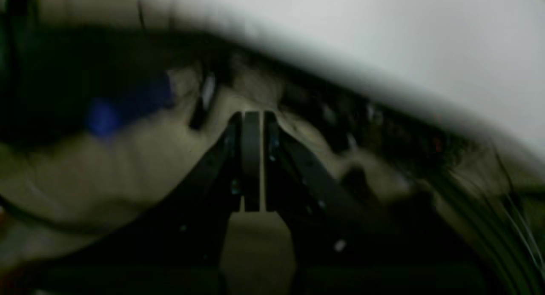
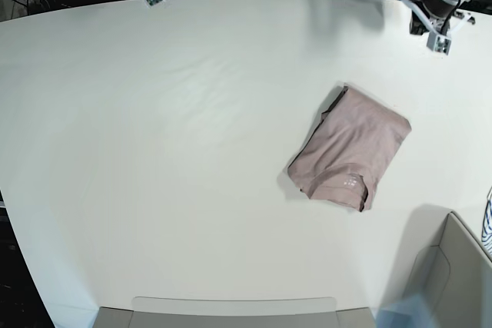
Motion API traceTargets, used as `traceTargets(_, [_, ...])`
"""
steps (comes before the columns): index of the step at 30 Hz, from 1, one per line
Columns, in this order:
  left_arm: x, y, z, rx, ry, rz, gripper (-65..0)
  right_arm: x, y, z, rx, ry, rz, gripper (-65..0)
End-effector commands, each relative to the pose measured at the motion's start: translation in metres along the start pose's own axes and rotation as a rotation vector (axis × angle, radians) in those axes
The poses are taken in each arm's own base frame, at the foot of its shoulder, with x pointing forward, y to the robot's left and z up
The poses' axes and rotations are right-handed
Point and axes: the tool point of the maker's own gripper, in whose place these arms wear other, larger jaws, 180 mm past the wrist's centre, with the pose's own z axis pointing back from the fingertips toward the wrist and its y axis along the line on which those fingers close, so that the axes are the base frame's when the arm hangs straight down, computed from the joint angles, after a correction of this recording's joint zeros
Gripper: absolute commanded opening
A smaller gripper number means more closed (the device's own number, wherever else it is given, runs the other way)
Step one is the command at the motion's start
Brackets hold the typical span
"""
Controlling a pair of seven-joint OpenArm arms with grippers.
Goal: Fold the T-shirt properly
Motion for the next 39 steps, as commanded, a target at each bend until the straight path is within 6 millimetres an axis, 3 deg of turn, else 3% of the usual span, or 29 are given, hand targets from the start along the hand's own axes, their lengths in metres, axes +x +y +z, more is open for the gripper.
traceTargets(1, [-0.007,0.011,0.01,0.036,0.017,-0.012,-65.0,-0.006,0.006,0.005,0.017,0.002,0.001,-64.2])
traceTargets(4, [-0.043,0.014,0.023,0.042,0.12,-0.013,-65.0,-0.034,0.017,0.011,0.048,0.055,0.011,-64.2])
traceTargets(9, [-0.111,-0.026,0.026,-0.101,0.324,-0.03,-65.0,-0.061,0.021,0.017,0.085,0.136,0.111,-64.2])
traceTargets(13, [-0.184,-0.04,0.011,-0.185,0.51,0.057,-65.0,-0.077,0.038,0.011,0.148,0.186,0.167,-64.2])
traceTargets(19, [-0.249,-0.061,-0.026,-0.25,0.624,0.159,-65.0,-0.101,0.052,-0.024,0.216,0.282,0.21,-64.2])
traceTargets(22, [-0.266,-0.075,-0.049,-0.272,0.667,0.114,-65.0,-0.114,0.057,-0.044,0.243,0.339,0.241,-64.2])
traceTargets(25, [-0.27,-0.081,-0.074,-0.275,0.67,0.09,-65.0,-0.121,0.055,-0.068,0.257,0.398,0.296,-64.2])
traceTargets(28, [-0.278,-0.085,-0.089,-0.276,0.677,0.107,-65.0,-0.131,0.046,-0.094,0.256,0.44,0.335,-64.2])
traceTargets(33, [-0.284,-0.107,-0.114,-0.288,0.656,0.215,-65.0,-0.164,0.018,-0.131,0.24,0.499,0.359,-64.2])
traceTargets(36, [-0.28,-0.122,-0.126,-0.3,0.63,0.267,-65.0,-0.174,0.012,-0.141,0.245,0.521,0.403,-64.1])
traceTargets(39, [-0.268,-0.135,-0.138,-0.311,0.575,0.295,-65.0,-0.173,0.013,-0.151,0.248,0.524,0.425,-64.0])
